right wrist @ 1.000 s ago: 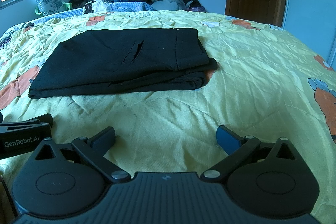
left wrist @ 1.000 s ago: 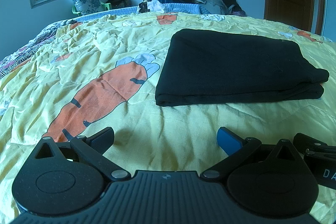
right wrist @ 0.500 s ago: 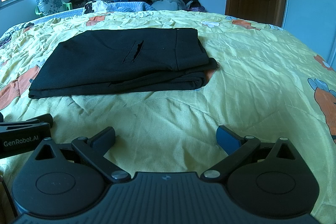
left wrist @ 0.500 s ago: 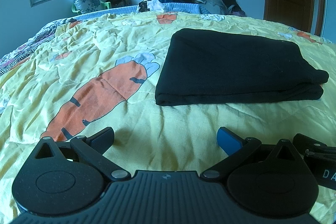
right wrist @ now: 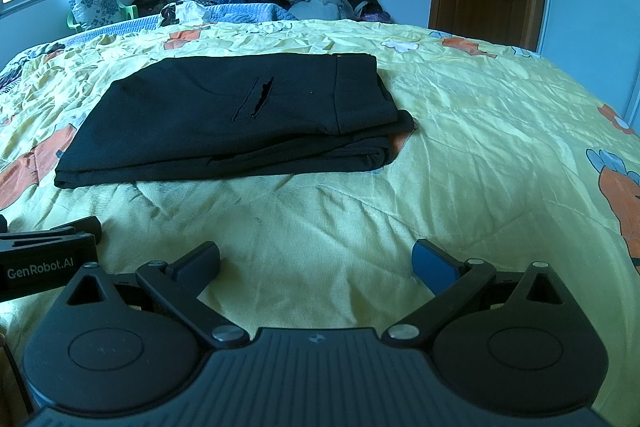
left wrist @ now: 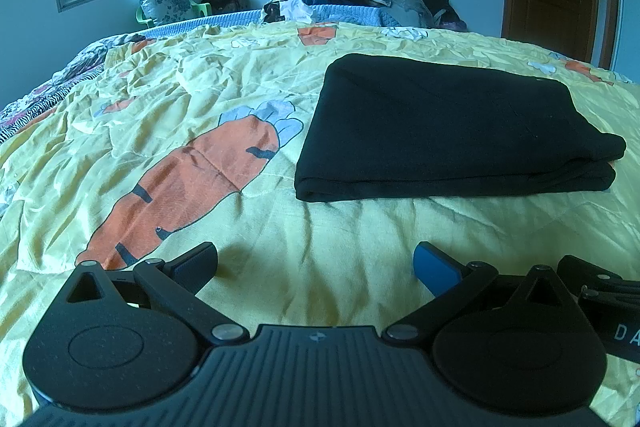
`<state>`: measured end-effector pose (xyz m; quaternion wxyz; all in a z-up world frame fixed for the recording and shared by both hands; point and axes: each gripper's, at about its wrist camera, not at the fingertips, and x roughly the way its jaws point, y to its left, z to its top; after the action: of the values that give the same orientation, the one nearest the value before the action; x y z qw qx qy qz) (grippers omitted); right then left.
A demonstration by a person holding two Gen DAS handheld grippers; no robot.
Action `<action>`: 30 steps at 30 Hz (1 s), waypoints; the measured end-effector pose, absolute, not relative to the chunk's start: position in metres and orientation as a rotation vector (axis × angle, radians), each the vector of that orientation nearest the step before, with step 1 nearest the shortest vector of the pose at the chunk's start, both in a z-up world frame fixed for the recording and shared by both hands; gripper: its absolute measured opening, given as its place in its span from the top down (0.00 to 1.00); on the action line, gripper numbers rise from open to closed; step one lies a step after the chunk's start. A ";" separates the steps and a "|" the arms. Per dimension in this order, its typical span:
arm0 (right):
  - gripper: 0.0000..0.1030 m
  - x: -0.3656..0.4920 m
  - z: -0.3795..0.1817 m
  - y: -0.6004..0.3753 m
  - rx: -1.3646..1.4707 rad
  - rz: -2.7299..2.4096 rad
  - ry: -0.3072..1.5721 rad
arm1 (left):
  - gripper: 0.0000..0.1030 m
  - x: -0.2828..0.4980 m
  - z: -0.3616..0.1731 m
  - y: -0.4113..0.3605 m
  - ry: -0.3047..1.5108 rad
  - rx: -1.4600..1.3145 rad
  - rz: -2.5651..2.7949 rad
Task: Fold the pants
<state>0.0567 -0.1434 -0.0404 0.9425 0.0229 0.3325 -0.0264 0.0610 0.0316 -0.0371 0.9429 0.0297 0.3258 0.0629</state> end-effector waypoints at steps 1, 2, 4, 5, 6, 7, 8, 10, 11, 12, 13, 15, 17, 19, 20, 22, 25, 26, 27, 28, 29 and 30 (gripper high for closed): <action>0.00 0.057 -0.040 -0.143 0.047 -0.054 0.678 | 0.00 0.061 -0.037 0.032 0.665 0.060 0.128; 0.00 0.057 -0.040 -0.143 0.047 -0.054 0.678 | 0.00 0.061 -0.037 0.032 0.665 0.060 0.128; 0.00 0.057 -0.040 -0.143 0.047 -0.054 0.678 | 0.00 0.061 -0.037 0.032 0.664 0.061 0.128; 0.00 0.057 -0.040 -0.143 0.046 -0.054 0.678 | 0.00 0.061 -0.037 0.032 0.665 0.060 0.128; 0.00 0.056 -0.040 -0.143 0.046 -0.054 0.678 | 0.00 0.061 -0.037 0.032 0.665 0.059 0.128; 0.00 0.057 -0.040 -0.143 0.046 -0.054 0.678 | 0.00 0.061 -0.037 0.032 0.665 0.060 0.128; 0.00 0.057 -0.040 -0.143 0.046 -0.054 0.678 | 0.00 0.061 -0.037 0.032 0.664 0.061 0.128; 0.00 0.057 -0.040 -0.143 0.046 -0.054 0.678 | 0.00 0.061 -0.037 0.032 0.665 0.060 0.128; 0.00 0.057 -0.040 -0.143 0.046 -0.054 0.678 | 0.00 0.061 -0.037 0.032 0.665 0.060 0.128; 0.00 0.057 -0.040 -0.143 0.046 -0.054 0.678 | 0.00 0.061 -0.037 0.032 0.665 0.059 0.128; 0.00 0.056 -0.040 -0.143 0.046 -0.054 0.678 | 0.00 0.061 -0.037 0.032 0.665 0.058 0.128; 0.00 0.056 -0.040 -0.143 0.046 -0.054 0.678 | 0.00 0.061 -0.037 0.032 0.665 0.058 0.127; 0.00 0.057 -0.040 -0.144 0.046 -0.054 0.678 | 0.00 0.061 -0.037 0.032 0.665 0.058 0.127; 0.00 0.057 -0.040 -0.144 0.046 -0.054 0.678 | 0.00 0.061 -0.037 0.032 0.666 0.056 0.127; 0.00 0.057 -0.040 -0.144 0.046 -0.054 0.678 | 0.00 0.061 -0.037 0.032 0.665 0.058 0.127; 0.00 0.057 -0.040 -0.143 0.046 -0.054 0.678 | 0.00 0.061 -0.037 0.032 0.664 0.061 0.128; 0.00 0.057 -0.040 -0.144 0.046 -0.054 0.678 | 0.00 0.061 -0.037 0.032 0.664 0.063 0.129; 0.00 0.057 -0.040 -0.144 0.046 -0.054 0.678 | 0.00 0.061 -0.038 0.033 0.664 0.061 0.128; 0.00 0.057 -0.040 -0.144 0.046 -0.054 0.678 | 0.00 0.061 -0.037 0.032 0.665 0.059 0.127; 0.00 0.057 -0.040 -0.143 0.046 -0.055 0.679 | 0.00 0.061 -0.037 0.033 0.667 0.055 0.126; 0.00 0.057 -0.040 -0.143 0.045 -0.055 0.678 | 0.00 0.062 -0.037 0.034 0.669 0.048 0.124; 0.00 0.057 -0.040 -0.143 0.045 -0.055 0.679 | 0.00 0.062 -0.038 0.035 0.673 0.033 0.122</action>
<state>0.0570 -0.1432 -0.0403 0.9424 0.0223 0.3327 -0.0269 0.0619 0.0352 -0.0378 0.9419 0.0162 0.3300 0.0599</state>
